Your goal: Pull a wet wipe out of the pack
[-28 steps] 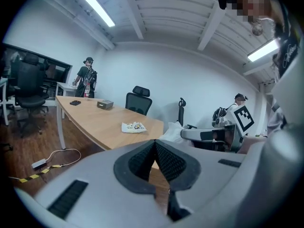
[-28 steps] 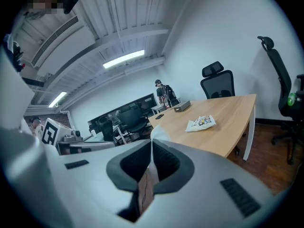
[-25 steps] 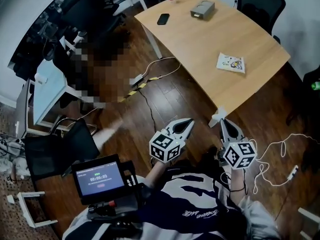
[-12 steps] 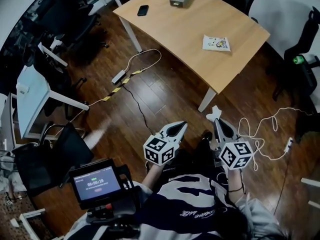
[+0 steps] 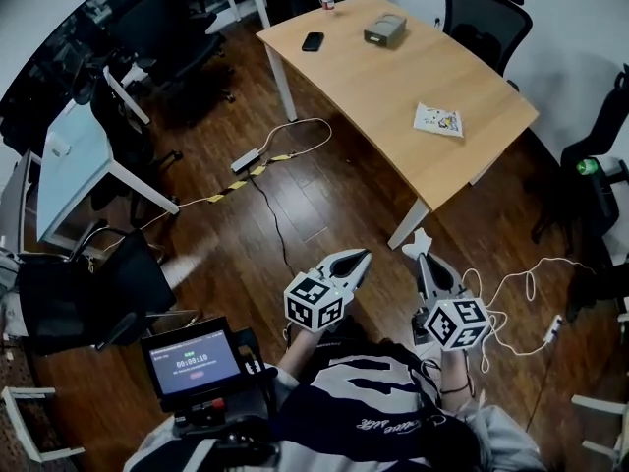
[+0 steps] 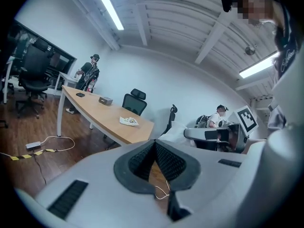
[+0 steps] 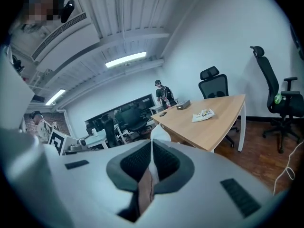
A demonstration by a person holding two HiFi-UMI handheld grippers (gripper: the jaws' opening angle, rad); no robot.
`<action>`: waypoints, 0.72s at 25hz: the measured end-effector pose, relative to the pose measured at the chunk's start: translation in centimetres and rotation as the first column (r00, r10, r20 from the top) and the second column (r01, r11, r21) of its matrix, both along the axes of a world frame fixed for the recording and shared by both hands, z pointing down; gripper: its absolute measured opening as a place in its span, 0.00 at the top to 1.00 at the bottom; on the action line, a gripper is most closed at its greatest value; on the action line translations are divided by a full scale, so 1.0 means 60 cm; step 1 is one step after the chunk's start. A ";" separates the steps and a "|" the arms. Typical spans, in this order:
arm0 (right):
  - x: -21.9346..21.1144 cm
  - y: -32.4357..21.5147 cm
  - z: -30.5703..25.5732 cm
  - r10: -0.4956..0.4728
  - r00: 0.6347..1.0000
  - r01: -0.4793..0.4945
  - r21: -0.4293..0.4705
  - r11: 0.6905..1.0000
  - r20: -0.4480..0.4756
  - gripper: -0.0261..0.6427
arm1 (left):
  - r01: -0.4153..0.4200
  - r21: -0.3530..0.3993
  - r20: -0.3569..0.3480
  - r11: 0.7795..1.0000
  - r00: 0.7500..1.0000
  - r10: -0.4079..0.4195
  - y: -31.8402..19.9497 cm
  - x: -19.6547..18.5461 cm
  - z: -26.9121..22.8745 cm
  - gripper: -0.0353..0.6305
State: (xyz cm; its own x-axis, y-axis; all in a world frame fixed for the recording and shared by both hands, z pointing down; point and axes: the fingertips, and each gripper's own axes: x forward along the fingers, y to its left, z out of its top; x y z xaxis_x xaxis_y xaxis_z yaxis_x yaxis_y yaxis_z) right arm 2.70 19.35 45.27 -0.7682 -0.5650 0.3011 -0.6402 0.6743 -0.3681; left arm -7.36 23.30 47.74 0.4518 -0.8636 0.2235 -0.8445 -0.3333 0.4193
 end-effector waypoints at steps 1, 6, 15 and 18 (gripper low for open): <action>0.004 0.004 -0.002 -0.003 1.000 0.003 0.001 1.000 0.001 0.95 | 0.014 0.008 -0.002 1.000 1.000 -0.014 0.000 0.000 -0.005 0.94; 0.066 0.023 -0.005 -0.003 1.000 0.003 -0.005 1.000 0.008 0.96 | 0.062 0.052 -0.008 0.997 0.998 -0.061 -0.002 0.049 -0.027 0.94; 0.148 0.034 -0.021 0.025 0.999 -0.025 0.017 1.000 0.024 0.97 | 0.013 0.048 0.003 0.999 1.000 -0.013 0.008 0.148 -0.037 0.94; 0.190 0.041 -0.019 0.028 0.999 -0.029 0.020 0.999 0.031 0.96 | 0.015 0.049 0.013 0.999 1.000 -0.016 0.017 0.188 -0.040 0.94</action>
